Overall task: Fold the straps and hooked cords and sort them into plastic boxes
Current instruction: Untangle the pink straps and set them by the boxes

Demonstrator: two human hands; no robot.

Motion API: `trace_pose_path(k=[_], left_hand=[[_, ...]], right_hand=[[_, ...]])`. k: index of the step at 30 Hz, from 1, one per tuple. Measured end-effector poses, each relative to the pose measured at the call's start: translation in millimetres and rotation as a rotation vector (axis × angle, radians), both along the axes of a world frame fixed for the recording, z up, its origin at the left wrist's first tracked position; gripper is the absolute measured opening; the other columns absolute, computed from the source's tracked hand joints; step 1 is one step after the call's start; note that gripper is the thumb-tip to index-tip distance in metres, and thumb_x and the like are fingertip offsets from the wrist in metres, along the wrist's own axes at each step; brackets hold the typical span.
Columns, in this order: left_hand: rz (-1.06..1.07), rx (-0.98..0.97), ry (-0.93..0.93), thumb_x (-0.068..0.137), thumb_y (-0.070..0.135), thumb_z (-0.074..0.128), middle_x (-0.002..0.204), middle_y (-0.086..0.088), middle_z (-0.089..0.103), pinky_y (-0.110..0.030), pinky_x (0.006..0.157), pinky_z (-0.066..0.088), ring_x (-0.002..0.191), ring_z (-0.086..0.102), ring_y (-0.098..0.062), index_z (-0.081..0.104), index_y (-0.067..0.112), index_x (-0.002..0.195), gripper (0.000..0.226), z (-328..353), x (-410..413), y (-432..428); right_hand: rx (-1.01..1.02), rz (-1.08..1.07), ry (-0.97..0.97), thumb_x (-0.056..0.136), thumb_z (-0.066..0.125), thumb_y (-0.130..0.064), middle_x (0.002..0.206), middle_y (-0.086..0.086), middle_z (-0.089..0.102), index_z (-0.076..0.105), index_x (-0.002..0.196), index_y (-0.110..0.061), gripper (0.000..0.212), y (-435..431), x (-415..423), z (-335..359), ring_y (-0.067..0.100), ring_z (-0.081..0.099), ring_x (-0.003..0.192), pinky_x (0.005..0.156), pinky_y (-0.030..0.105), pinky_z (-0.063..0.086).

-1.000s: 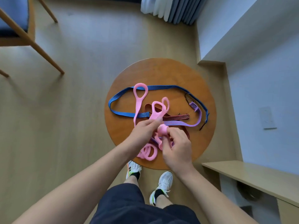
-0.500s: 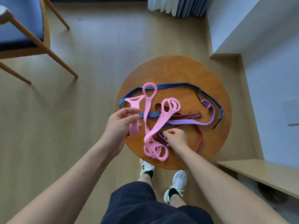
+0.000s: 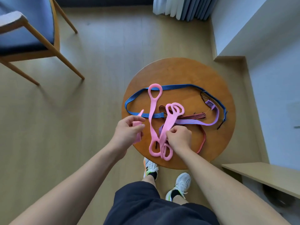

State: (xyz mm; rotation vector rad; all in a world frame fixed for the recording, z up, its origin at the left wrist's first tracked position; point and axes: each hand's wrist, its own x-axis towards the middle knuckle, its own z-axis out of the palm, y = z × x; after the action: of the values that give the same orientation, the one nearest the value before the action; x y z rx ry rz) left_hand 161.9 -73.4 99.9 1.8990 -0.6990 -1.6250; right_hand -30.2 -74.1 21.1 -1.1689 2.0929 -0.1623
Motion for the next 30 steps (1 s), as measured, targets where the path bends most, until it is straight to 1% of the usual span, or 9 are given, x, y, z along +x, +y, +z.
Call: trace_pose_path(k=[4,8,13,17,19,22,25,28,30], left_hand=[[-0.084,-0.065,-0.029,0.093,0.003,0.068,0.087,-0.012,0.069,-0.023,0.055,0.055,0.058,0.066,-0.012,0.078,0.021,0.094,0.020,18.9,-15.0,-4.1],[-0.168,-0.141,-0.031,0.094,0.007,0.068,0.078,-0.005,0.075,-0.031,0.060,0.062,0.058,0.070,-0.013,0.082,0.026,0.090,0.024,43.7,-34.6,-13.1],[-0.337,-0.247,-0.022,0.090,0.016,0.077,0.111,0.000,0.073,-0.045,0.075,0.066,0.078,0.077,-0.022,0.076,0.042,0.108,0.031,78.5,-77.1,-22.1],[-0.600,-0.395,-0.048,0.069,0.040,0.094,0.142,0.003,0.052,-0.038,0.101,0.056,0.121,0.062,-0.017,0.055,0.047,0.140,0.081,106.2,-114.0,-28.4],[-0.742,-0.504,-0.094,0.061,0.045,0.097,0.143,0.008,0.042,-0.012,0.095,0.049,0.122,0.054,-0.002,0.050,0.050,0.142,0.094,124.4,-137.2,-28.3],[-0.870,-0.670,-0.174,0.060,0.038,0.099,0.130,0.010,0.039,0.007,0.075,0.036,0.106,0.046,0.019,0.054,0.055,0.126,0.082,154.8,-177.7,-25.9],[-0.900,-0.780,-0.184,0.056,0.045,0.097,0.120,0.006,0.055,-0.006,0.075,0.043,0.100,0.058,-0.006,0.072,0.045,0.098,0.049,185.3,-223.6,-17.9],[-0.910,-0.821,-0.108,0.051,0.059,0.085,0.103,0.003,0.063,-0.030,0.076,0.053,0.090,0.063,-0.016,0.075,0.042,0.085,0.039,206.4,-274.0,0.3],[-0.917,-0.822,-0.063,0.065,0.051,0.085,0.096,0.005,0.066,-0.035,0.076,0.057,0.086,0.064,-0.014,0.077,0.040,0.083,0.023,216.3,-312.3,17.3]], right_hand=[[-0.082,0.043,-0.031,0.079,0.063,-0.017,0.075,0.006,0.071,0.069,0.069,-0.011,0.013,0.1,-13.8,33.4,0.029,0.060,0.076,0.064,0.033,0.043],[-0.206,-0.094,-0.307,0.089,0.065,-0.024,0.074,-0.004,0.064,0.062,0.073,-0.017,0.017,1.7,-31.2,75.5,0.016,0.056,0.073,0.062,0.028,0.041],[-0.388,-0.239,-0.472,0.094,0.064,-0.019,0.072,0.005,0.066,0.063,0.080,-0.013,0.015,7.3,-69.6,139.8,0.007,0.056,0.065,0.062,0.025,0.049],[-0.491,-0.289,-0.636,0.094,0.066,-0.016,0.079,0.010,0.074,0.067,0.086,-0.011,0.010,14.1,-99.9,199.8,0.024,0.071,0.074,0.070,0.043,0.059],[-0.534,-0.280,-0.698,0.092,0.069,-0.009,0.089,0.020,0.074,0.068,0.096,-0.005,0.006,23.3,-116.9,228.0,0.033,0.072,0.081,0.077,0.053,0.058],[-0.603,-0.244,-0.722,0.086,0.071,0.003,0.097,0.023,0.073,0.068,0.105,0.000,0.019,43.4,-145.9,262.5,0.037,0.072,0.092,0.081,0.052,0.060],[-0.711,-0.255,-0.678,0.084,0.070,0.009,0.093,0.017,0.076,0.070,0.104,-0.002,0.023,69.0,-183.9,291.4,0.030,0.074,0.090,0.079,0.040,0.061],[-0.828,-0.271,-0.606,0.082,0.073,0.006,0.089,0.010,0.077,0.073,0.100,-0.007,0.022,97.8,-227.7,310.6,0.025,0.074,0.087,0.079,0.034,0.061],[-0.911,-0.319,-0.501,0.081,0.076,0.002,0.088,0.005,0.076,0.073,0.098,-0.015,0.025,121.5,-258.9,313.4,0.019,0.073,0.084,0.077,0.031,0.061]])
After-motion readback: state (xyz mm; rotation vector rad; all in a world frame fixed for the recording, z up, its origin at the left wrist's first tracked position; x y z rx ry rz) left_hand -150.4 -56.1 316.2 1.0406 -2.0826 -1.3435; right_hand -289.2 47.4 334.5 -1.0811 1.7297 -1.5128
